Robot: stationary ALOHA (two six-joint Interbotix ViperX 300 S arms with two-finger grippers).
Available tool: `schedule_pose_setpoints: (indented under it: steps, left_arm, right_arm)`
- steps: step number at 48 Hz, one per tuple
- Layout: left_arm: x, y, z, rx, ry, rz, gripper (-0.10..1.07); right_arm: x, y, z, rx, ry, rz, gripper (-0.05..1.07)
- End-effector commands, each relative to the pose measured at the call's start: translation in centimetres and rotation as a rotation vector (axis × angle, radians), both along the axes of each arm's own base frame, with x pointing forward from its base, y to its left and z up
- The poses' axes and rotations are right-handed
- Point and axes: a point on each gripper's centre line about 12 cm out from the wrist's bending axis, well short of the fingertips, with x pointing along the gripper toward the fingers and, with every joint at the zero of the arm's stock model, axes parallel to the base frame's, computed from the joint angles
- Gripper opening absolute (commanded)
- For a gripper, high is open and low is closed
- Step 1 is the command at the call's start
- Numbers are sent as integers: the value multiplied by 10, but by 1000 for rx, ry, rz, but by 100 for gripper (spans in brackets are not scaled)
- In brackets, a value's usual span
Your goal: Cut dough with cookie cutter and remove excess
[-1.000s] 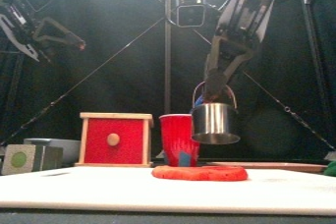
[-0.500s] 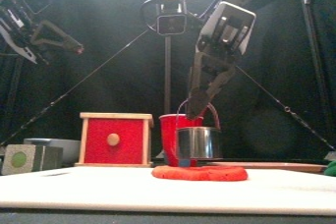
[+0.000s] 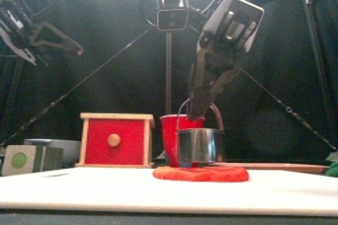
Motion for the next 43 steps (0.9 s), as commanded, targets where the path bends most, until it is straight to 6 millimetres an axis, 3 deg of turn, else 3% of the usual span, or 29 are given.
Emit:
schedule_pose_setpoints:
  steps: [1, 27, 33, 43]
  left_arm:
    - [2, 0, 4, -3, -11, 0, 2]
    - [1, 0, 1, -15, -5, 6, 2]
    - [1, 0, 1, -12, -5, 6, 2]
    - [1, 0, 2, -10, -6, 5, 2]
  right_arm:
    - [7, 0, 19, -3, -62, 5, 42]
    - [5, -2, 2, -36, -25, 23, 46]
    - [5, -3, -1, -37, -19, 20, 56]
    - [5, -3, 7, -35, -39, 21, 86]
